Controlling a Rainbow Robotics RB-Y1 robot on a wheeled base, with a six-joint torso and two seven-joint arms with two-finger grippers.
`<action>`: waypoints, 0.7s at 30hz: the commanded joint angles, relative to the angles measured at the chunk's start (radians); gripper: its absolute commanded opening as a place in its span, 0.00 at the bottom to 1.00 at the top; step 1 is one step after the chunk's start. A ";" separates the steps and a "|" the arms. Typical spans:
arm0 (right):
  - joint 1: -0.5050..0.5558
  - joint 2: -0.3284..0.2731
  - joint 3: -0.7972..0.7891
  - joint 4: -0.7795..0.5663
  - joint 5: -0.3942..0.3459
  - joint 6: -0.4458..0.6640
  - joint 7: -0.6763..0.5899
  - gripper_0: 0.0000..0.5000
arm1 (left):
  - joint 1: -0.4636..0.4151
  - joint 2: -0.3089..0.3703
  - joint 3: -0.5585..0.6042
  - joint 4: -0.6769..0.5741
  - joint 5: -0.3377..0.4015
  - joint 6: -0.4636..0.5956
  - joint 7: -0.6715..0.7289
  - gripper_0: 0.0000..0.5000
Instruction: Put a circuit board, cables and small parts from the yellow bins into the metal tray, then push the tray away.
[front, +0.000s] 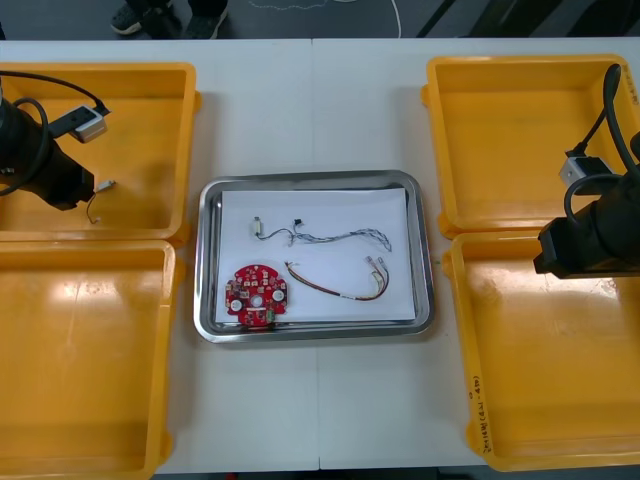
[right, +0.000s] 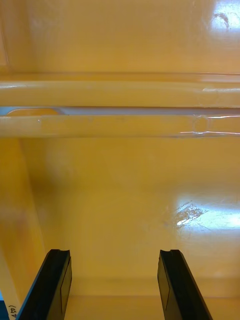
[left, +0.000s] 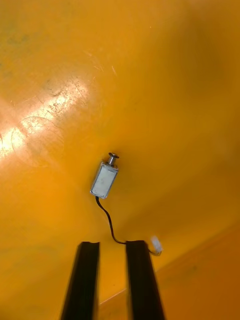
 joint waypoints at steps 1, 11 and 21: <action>0.007 0.000 -0.028 -0.028 0.005 0.004 -0.044 1.00 | 0.010 0.045 0.025 -0.035 -0.010 -0.002 0.056 1.00; 0.007 0.000 -0.028 -0.028 0.005 0.004 -0.044 1.00 | -0.001 0.042 0.014 -0.049 -0.013 -0.039 0.053 1.00; 0.007 0.000 -0.028 -0.028 0.005 0.004 -0.044 1.00 | -0.046 0.042 -0.075 -0.047 -0.024 -0.034 -0.035 1.00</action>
